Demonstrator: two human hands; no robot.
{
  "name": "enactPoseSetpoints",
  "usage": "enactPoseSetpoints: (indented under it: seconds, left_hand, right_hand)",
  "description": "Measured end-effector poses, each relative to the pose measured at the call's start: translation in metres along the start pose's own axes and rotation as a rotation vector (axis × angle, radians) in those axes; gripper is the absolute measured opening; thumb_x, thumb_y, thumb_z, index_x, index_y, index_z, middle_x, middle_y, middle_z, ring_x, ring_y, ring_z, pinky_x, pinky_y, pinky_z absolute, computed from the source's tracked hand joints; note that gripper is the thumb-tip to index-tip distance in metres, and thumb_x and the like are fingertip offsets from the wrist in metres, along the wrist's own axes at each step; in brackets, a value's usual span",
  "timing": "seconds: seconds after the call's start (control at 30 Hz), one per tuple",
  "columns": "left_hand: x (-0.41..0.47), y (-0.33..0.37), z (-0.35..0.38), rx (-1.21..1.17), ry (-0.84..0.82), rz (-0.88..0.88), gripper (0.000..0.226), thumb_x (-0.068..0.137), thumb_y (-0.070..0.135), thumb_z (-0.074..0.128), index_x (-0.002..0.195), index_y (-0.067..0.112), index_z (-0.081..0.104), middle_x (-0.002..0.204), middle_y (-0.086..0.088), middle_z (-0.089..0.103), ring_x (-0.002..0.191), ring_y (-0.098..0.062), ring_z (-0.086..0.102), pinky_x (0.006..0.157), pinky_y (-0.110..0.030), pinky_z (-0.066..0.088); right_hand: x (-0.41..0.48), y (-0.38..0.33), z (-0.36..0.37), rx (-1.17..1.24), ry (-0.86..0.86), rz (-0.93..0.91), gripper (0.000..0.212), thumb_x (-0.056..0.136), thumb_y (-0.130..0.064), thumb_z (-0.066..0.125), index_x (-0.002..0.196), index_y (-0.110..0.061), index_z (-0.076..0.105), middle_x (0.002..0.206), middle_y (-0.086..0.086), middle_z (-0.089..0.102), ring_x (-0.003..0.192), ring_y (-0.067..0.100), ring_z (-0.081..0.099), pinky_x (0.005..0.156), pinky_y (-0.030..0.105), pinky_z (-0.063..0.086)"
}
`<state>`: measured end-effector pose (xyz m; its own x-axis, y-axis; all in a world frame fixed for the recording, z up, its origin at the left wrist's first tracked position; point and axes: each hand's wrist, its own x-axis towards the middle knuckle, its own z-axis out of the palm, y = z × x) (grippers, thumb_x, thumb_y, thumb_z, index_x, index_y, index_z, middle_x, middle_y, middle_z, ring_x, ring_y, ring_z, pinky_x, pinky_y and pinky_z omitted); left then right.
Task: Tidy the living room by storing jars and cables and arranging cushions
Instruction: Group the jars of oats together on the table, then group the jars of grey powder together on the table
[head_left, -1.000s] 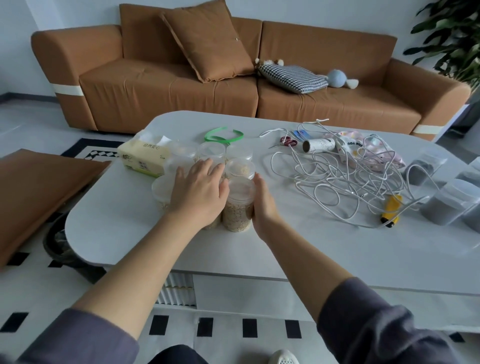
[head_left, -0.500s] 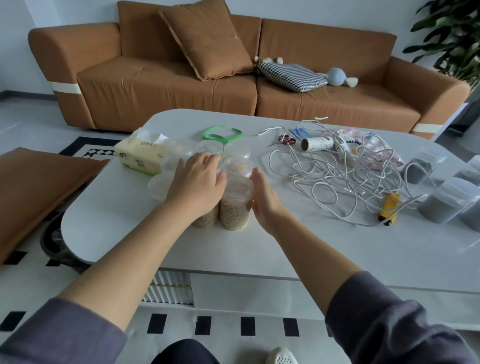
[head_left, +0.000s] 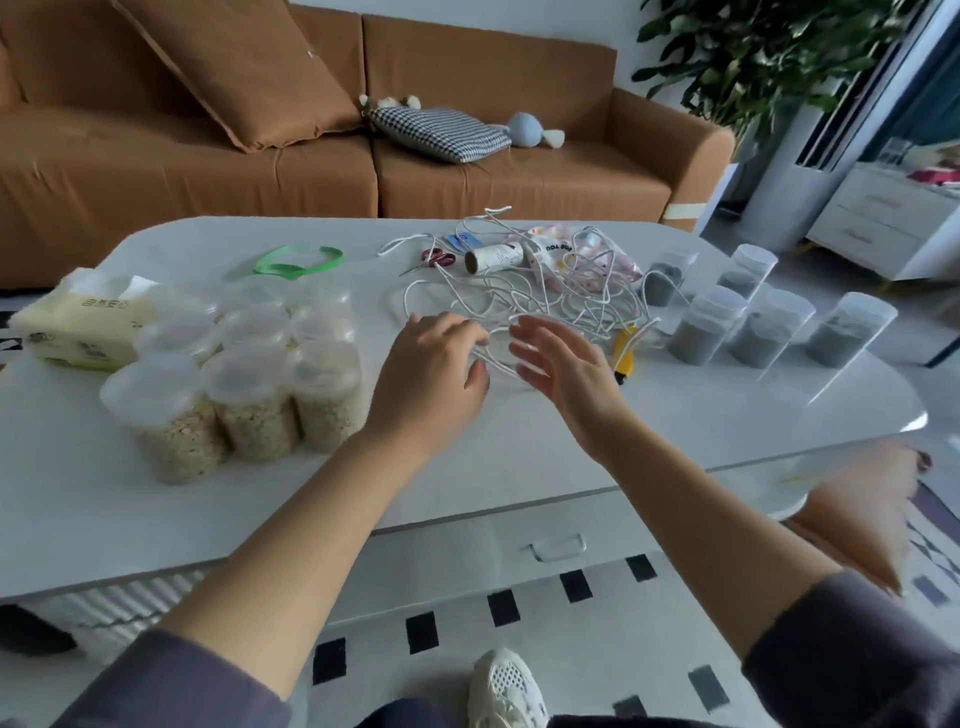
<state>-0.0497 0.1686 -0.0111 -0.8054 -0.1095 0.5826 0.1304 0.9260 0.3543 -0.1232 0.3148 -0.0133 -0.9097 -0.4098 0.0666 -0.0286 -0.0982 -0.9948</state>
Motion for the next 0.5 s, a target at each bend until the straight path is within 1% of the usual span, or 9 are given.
enactPoseSetpoints:
  seconds: [0.03, 0.1, 0.17, 0.23, 0.27, 0.33, 0.4, 0.5]
  left_hand:
    - [0.002, 0.011, 0.01, -0.026, -0.024, 0.019, 0.023, 0.08, 0.011, 0.058, 0.101, 0.008, 0.067, 0.102, -0.008, 0.067, 0.095, -0.03, 0.06, 0.087, -0.039, 0.048]
    - [0.004, 0.034, 0.028, -0.074, -0.046, 0.042, 0.021, 0.08, 0.011, 0.058, 0.098, 0.009, 0.067, 0.098, -0.006, 0.067, 0.092, -0.03, 0.061, 0.079, -0.036, 0.049]
    - [0.004, 0.061, 0.042, -0.161, -0.057, 0.027, 0.015, 0.082, 0.008, 0.059, 0.094, 0.01, 0.068, 0.088, -0.006, 0.068, 0.083, -0.029, 0.062, 0.069, -0.031, 0.046]
    - [0.002, 0.089, 0.055, -0.241, -0.111, 0.023, 0.014, 0.086, 0.01, 0.057, 0.094, 0.012, 0.068, 0.081, -0.005, 0.069, 0.074, -0.028, 0.062, 0.061, -0.029, 0.045]
    - [0.003, 0.103, 0.066, -0.266, -0.15, 0.028, 0.016, 0.087, 0.011, 0.056, 0.097, 0.013, 0.069, 0.082, -0.006, 0.07, 0.075, -0.028, 0.063, 0.062, -0.03, 0.048]
    - [0.009, 0.124, 0.091, -0.271, -0.234, 0.026, 0.022, 0.09, 0.013, 0.053, 0.106, 0.012, 0.068, 0.096, -0.008, 0.071, 0.085, -0.029, 0.065, 0.071, -0.035, 0.052]
    - [0.021, 0.138, 0.117, -0.205, -0.313, -0.01, 0.026, 0.092, 0.012, 0.05, 0.113, 0.01, 0.066, 0.111, -0.011, 0.067, 0.097, -0.032, 0.063, 0.079, -0.039, 0.052]
    - [0.053, 0.152, 0.156, -0.04, -0.363, -0.097, 0.028, 0.091, 0.009, 0.047, 0.114, 0.006, 0.062, 0.119, -0.014, 0.06, 0.105, -0.035, 0.059, 0.084, -0.039, 0.051]
  right_hand:
    - [-0.008, -0.007, -0.012, -0.012, 0.034, -0.033, 0.024, 0.101, -0.008, 0.04, 0.109, -0.01, 0.063, 0.11, 0.01, 0.068, 0.105, 0.023, 0.064, 0.093, 0.037, 0.051]
    - [-0.02, -0.018, -0.039, -0.046, 0.126, -0.083, 0.029, 0.097, 0.002, 0.038, 0.095, -0.006, 0.065, 0.094, 0.014, 0.069, 0.092, 0.025, 0.066, 0.084, 0.041, 0.055]
    - [-0.025, -0.025, -0.066, -0.108, 0.217, -0.096, 0.032, 0.092, 0.006, 0.037, 0.087, -0.007, 0.066, 0.085, 0.013, 0.068, 0.083, 0.023, 0.066, 0.078, 0.041, 0.057]
    - [-0.026, -0.026, -0.094, -0.155, 0.301, -0.08, 0.032, 0.09, 0.006, 0.038, 0.084, -0.008, 0.065, 0.08, 0.012, 0.067, 0.077, 0.02, 0.066, 0.074, 0.04, 0.057]
    - [-0.025, -0.025, -0.111, -0.171, 0.34, -0.07, 0.032, 0.09, 0.006, 0.038, 0.083, -0.008, 0.065, 0.079, 0.011, 0.067, 0.075, 0.019, 0.065, 0.073, 0.04, 0.056]
    - [-0.022, -0.021, -0.141, -0.209, 0.389, -0.039, 0.03, 0.09, 0.006, 0.038, 0.084, -0.007, 0.065, 0.08, 0.01, 0.066, 0.076, 0.02, 0.064, 0.072, 0.038, 0.056]
    - [-0.017, -0.017, -0.17, -0.234, 0.413, -0.004, 0.029, 0.09, 0.006, 0.038, 0.087, -0.004, 0.064, 0.083, 0.011, 0.066, 0.079, 0.022, 0.064, 0.07, 0.036, 0.055]
    - [-0.002, -0.011, -0.213, -0.239, 0.405, 0.024, 0.029, 0.089, 0.006, 0.038, 0.084, -0.006, 0.064, 0.082, 0.01, 0.065, 0.078, 0.022, 0.062, 0.065, 0.031, 0.054]
